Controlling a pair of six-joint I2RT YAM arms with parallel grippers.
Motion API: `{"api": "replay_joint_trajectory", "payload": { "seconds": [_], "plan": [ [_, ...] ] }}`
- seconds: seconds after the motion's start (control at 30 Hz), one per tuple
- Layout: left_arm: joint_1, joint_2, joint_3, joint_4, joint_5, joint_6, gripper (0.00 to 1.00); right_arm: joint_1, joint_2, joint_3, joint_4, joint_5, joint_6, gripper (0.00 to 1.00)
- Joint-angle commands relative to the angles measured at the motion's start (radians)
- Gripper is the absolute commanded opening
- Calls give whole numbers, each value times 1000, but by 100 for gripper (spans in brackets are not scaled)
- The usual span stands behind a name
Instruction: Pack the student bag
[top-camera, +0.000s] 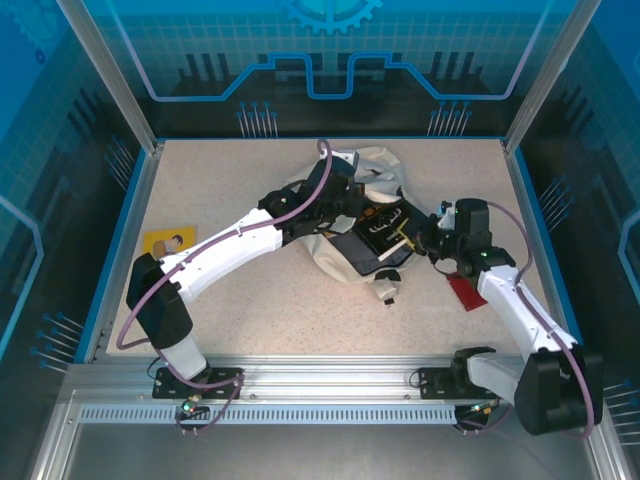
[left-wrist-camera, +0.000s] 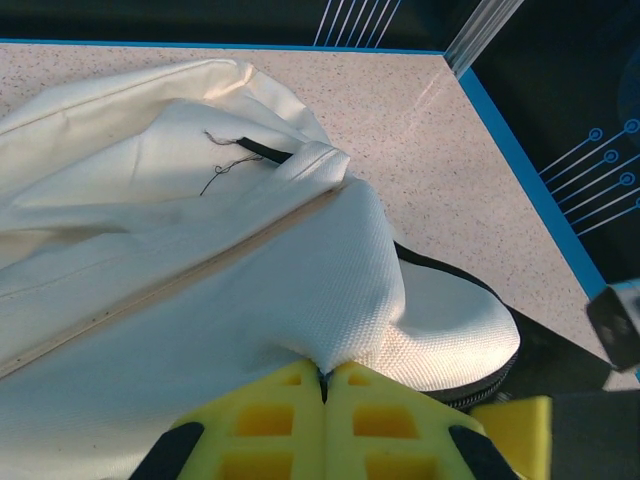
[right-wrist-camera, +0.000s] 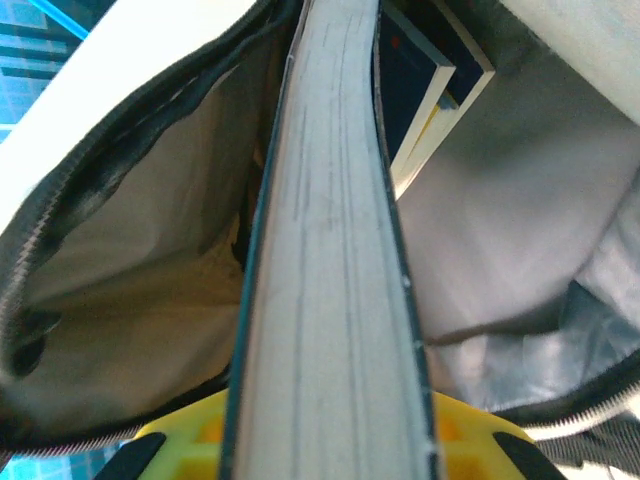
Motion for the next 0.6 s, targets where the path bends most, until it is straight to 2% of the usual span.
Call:
{"api": "replay_joint_trajectory", "payload": {
  "seconds": [0.0, 0.27, 0.43, 0.57],
  "plan": [
    [-1, -47, 3, 77, 6, -20, 0, 50, 67, 42, 176, 62, 36, 6],
    [-1, -43, -1, 84, -1, -42, 0, 144, 247, 3, 319, 239, 126, 10],
    [1, -42, -2, 74, -65, -76, 0, 168, 368, 29, 402, 306, 202, 10],
    [8, -41, -8, 83, -66, -98, 0, 198, 451, 73, 487, 364, 246, 10]
  ]
}}
